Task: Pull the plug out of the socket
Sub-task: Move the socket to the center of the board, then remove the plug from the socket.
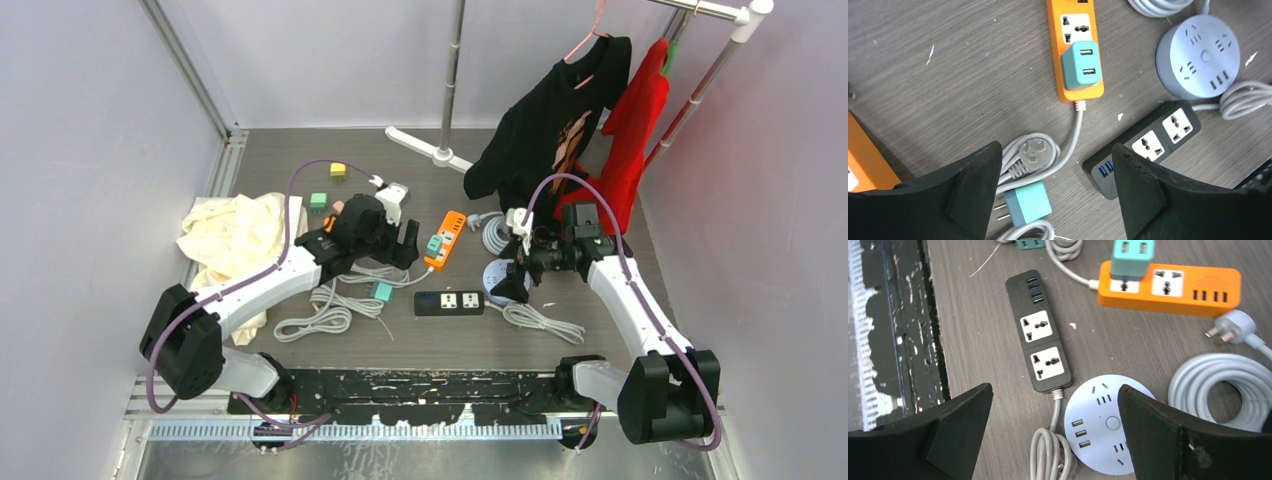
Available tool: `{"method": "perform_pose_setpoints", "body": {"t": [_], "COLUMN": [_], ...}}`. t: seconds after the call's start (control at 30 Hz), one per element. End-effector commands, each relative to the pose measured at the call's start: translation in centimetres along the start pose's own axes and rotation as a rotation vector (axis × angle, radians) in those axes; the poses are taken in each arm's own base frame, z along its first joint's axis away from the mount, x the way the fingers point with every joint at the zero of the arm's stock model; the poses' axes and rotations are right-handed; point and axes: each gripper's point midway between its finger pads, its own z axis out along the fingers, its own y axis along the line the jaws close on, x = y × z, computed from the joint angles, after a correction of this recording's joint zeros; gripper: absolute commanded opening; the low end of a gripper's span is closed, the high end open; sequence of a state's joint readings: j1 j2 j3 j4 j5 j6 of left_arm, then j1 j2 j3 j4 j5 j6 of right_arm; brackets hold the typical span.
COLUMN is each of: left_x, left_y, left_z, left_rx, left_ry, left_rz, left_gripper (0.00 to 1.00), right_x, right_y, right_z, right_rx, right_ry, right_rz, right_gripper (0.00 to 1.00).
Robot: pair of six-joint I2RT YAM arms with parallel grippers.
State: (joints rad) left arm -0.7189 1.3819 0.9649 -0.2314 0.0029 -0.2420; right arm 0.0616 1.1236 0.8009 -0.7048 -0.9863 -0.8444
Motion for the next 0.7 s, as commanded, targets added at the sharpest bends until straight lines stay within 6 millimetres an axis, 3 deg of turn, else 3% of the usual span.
{"method": "perform_pose_setpoints", "body": {"t": [0.0, 0.13, 0.3, 0.5, 0.53, 0.67], "left_x": [-3.2, -3.2, -2.6, -1.4, -0.6, -0.9], "left_y": [-0.6, -1.3, -2.5, -2.2, -1.3, -0.3], "left_z": [0.6, 2.3, 4.4, 5.2, 5.3, 5.6], "left_rx": [0.093, 0.158, 0.191, -0.074, -0.159, -0.349], "left_ry": [-0.11, -0.054, 0.031, 0.129, 0.16, 0.206], "left_rz": [-0.229, -0.374, -0.477, -0.332, -0.297, -0.205], "left_gripper": [0.8, 0.79, 0.78, 0.77, 0.76, 0.73], "right_x": [-1.1, -0.9, -1.1, -1.3, -1.3, -1.3], "right_y": [1.0, 0.9, -0.8, -2.0, -2.0, -2.3], "right_z": [0.4, 0.8, 1.5, 1.9, 2.0, 2.1], "right_rx": [-0.079, -0.074, -0.003, 0.06, 0.067, 0.093], "right_ry": [-0.001, 0.035, 0.046, 0.024, 0.019, -0.001], "right_rz": [-0.181, -0.183, -0.101, -0.011, 0.006, 0.067], "right_gripper": [1.0, 1.0, 1.0, 1.0, 1.0, 1.0]}}
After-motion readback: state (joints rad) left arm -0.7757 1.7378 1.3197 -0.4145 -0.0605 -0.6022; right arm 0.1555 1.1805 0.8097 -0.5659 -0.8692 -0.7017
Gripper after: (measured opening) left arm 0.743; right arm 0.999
